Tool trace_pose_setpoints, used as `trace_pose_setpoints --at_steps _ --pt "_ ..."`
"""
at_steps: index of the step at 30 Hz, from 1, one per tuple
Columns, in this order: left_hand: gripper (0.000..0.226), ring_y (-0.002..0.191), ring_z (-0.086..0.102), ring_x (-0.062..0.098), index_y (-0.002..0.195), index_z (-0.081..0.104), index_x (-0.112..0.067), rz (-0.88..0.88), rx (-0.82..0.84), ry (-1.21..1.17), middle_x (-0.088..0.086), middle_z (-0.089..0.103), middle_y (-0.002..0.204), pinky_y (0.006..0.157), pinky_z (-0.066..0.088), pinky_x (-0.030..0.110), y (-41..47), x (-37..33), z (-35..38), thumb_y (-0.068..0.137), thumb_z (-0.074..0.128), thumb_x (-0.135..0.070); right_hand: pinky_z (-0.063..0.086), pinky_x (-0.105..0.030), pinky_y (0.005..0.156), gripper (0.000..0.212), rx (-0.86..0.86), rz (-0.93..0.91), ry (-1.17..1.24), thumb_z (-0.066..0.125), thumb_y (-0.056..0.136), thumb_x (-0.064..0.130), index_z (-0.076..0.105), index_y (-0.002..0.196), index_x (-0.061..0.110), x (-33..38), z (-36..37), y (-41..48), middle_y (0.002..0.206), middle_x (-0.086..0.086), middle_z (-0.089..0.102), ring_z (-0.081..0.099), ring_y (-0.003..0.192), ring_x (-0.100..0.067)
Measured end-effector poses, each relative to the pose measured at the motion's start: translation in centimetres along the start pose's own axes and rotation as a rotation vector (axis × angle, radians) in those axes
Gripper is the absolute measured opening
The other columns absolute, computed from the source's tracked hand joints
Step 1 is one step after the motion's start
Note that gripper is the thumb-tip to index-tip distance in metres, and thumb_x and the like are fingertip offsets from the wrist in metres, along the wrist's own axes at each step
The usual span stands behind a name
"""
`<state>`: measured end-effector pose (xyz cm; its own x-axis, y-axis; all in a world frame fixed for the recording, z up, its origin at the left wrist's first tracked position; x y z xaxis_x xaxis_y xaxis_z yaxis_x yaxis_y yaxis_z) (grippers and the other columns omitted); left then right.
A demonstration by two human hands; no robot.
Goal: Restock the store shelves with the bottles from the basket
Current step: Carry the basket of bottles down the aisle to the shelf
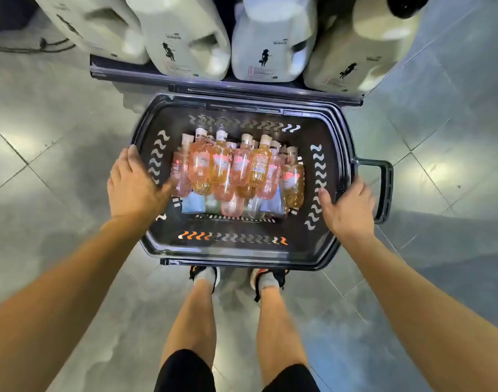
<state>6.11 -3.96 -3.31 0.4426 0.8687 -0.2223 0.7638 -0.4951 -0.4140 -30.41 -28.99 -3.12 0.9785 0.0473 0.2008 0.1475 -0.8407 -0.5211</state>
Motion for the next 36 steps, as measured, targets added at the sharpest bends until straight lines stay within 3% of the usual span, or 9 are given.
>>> trace_pose_setpoints --at_steps 6,9,13,15,19,23,28,32,36 --pt "0.088 0.123 0.056 0.041 0.146 0.027 -0.016 -0.271 0.127 -0.175 0.014 0.054 0.140 0.097 0.048 0.056 0.1 5.4 2.6 0.083 0.068 -0.062 0.022 -0.052 0.115 0.087 -0.107 0.040 0.014 0.061 0.096 0.050 0.025 0.154 -0.003 -1.1 -0.2 1.6 0.149 -0.030 0.035 0.029 0.136 -0.046" --pt "0.071 0.117 0.060 0.040 0.136 0.042 -0.014 -0.329 0.077 -0.298 0.013 0.063 0.130 0.095 0.051 0.050 0.3 6.2 2.8 0.086 0.069 -0.057 0.031 -0.054 0.116 0.092 -0.060 0.091 0.113 0.061 0.090 0.061 0.030 0.151 -0.001 -2.4 0.6 3.0 0.147 -0.026 0.044 0.038 0.136 -0.045" --pt "0.061 0.100 0.067 0.032 0.118 0.053 -0.018 -0.378 0.033 -0.516 0.006 0.068 0.111 0.090 0.057 0.049 0.9 7.4 3.5 0.080 0.071 -0.063 0.048 -0.049 0.105 0.077 0.021 0.147 0.263 0.065 0.092 0.054 0.038 0.141 0.001 -3.1 1.5 3.6 0.136 -0.019 0.059 0.057 0.126 -0.039" --pt "0.058 0.095 0.068 0.029 0.111 0.054 -0.020 -0.411 0.006 -0.569 0.004 0.068 0.105 0.087 0.058 0.049 1.0 7.7 3.8 0.078 0.072 -0.064 0.049 -0.047 0.098 0.067 0.019 0.141 0.252 0.065 0.095 0.049 0.041 0.136 0.001 -3.2 1.5 4.0 0.129 -0.019 0.063 0.060 0.120 -0.039" --pt "0.042 0.086 0.066 0.025 0.102 0.058 -0.018 -0.429 -0.063 -0.650 0.003 0.067 0.096 0.076 0.054 0.036 1.3 7.6 4.3 0.084 0.074 -0.052 0.052 -0.042 0.084 0.059 0.003 0.112 0.246 0.068 0.092 0.052 0.046 0.121 0.005 -3.7 1.7 4.6 0.104 -0.010 0.064 0.064 0.101 -0.035" --pt "0.033 0.075 0.065 0.014 0.085 0.059 -0.023 -0.429 -0.097 -0.692 -0.005 0.066 0.083 0.070 0.054 0.026 1.7 7.8 4.7 0.083 0.076 -0.051 0.053 -0.039 0.077 0.057 -0.031 0.101 0.267 0.071 0.088 0.056 0.049 0.112 0.009 -3.9 1.7 4.9 0.098 -0.006 0.065 0.062 0.088 -0.030" --pt "0.040 0.080 0.069 0.026 0.099 0.066 -0.015 -0.479 -0.094 -0.671 0.007 0.071 0.092 0.077 0.059 0.038 2.0 7.9 4.4 0.082 0.077 -0.049 0.060 -0.048 0.078 0.053 -0.045 0.145 0.326 0.074 0.084 0.056 0.050 0.103 0.013 -4.3 1.8 5.0 0.090 -0.004 0.068 0.068 0.086 -0.030" --pt "0.037 0.078 0.068 0.030 0.094 0.063 -0.016 -0.482 -0.097 -0.592 0.011 0.072 0.091 0.076 0.059 0.043 1.7 7.4 3.6 0.083 0.076 -0.048 0.057 -0.040 0.074 0.046 -0.031 0.159 0.360 0.078 0.085 0.047 0.054 0.101 0.010 -4.2 1.4 5.2 0.079 0.007 0.063 0.066 0.079 -0.025" --pt "0.037 0.076 0.069 0.032 0.089 0.063 -0.016 -0.503 -0.095 -0.560 0.012 0.070 0.083 0.074 0.060 0.048 1.0 6.8 2.4 0.081 0.077 -0.049 0.058 -0.038 0.072 0.049 -0.061 0.156 0.359 0.079 0.083 0.049 0.060 0.104 0.009 -4.6 -0.2 4.8 0.088 -0.002 0.069 0.068 0.080 -0.025"
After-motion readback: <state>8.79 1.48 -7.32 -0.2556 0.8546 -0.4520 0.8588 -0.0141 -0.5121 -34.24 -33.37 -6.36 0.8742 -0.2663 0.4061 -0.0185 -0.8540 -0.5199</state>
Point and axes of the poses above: each hand's wrist, its own y-axis towards the middle knuckle, its own z-axis out of the palm, x = y × z, the point moved 8 cm from there along y, towards the middle knuckle
